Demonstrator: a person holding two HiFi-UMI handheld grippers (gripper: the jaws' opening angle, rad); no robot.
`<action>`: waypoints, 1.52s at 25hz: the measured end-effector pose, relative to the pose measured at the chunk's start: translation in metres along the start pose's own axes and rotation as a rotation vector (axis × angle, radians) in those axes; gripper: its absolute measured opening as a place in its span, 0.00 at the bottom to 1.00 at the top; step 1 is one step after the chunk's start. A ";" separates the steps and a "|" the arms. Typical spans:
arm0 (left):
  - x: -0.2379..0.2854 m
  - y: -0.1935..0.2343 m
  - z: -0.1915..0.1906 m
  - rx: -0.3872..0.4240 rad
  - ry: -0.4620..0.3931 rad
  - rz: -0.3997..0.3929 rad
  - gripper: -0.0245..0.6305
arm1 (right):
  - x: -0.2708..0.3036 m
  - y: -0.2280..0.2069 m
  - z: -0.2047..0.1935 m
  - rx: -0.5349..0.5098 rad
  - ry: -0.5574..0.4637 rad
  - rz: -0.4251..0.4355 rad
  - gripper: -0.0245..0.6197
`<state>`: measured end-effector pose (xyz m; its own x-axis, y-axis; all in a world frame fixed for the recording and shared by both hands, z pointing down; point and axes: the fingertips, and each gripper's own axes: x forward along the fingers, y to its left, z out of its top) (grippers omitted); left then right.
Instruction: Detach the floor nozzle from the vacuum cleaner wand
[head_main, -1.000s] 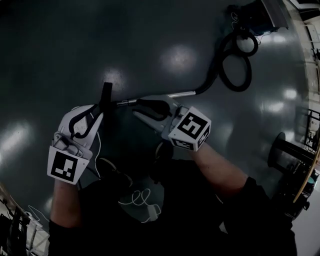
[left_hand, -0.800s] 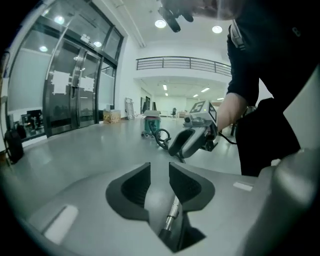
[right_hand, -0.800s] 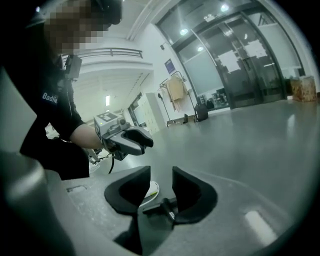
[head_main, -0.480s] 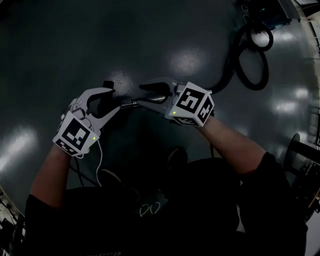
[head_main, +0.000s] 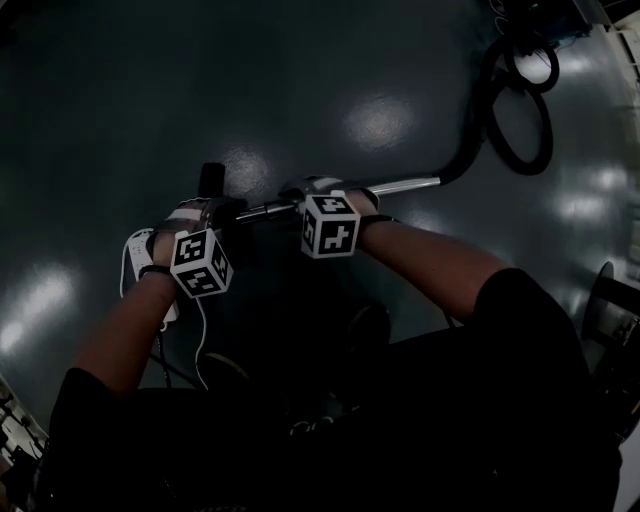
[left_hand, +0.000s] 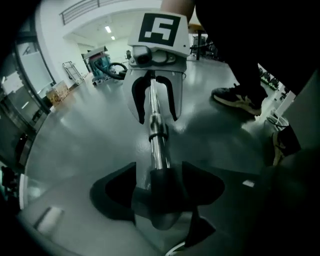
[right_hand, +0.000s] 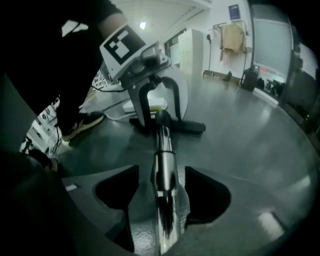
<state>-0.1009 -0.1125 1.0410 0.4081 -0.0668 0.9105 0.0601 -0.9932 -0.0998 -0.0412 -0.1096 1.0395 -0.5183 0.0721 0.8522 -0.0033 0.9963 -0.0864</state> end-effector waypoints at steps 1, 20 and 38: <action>0.007 0.000 -0.006 0.006 0.029 0.010 0.49 | 0.009 0.000 -0.007 -0.022 0.026 -0.004 0.47; 0.033 -0.011 -0.049 -0.065 0.194 -0.141 0.28 | 0.047 -0.004 -0.034 -0.155 0.156 0.058 0.35; -0.035 -0.022 0.002 -0.377 0.042 -0.360 0.28 | 0.003 -0.002 -0.021 -0.259 0.198 -0.007 0.29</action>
<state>-0.1151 -0.0882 1.0106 0.3850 0.2893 0.8764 -0.1452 -0.9188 0.3671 -0.0247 -0.1107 1.0535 -0.3421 0.0475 0.9385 0.2247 0.9739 0.0326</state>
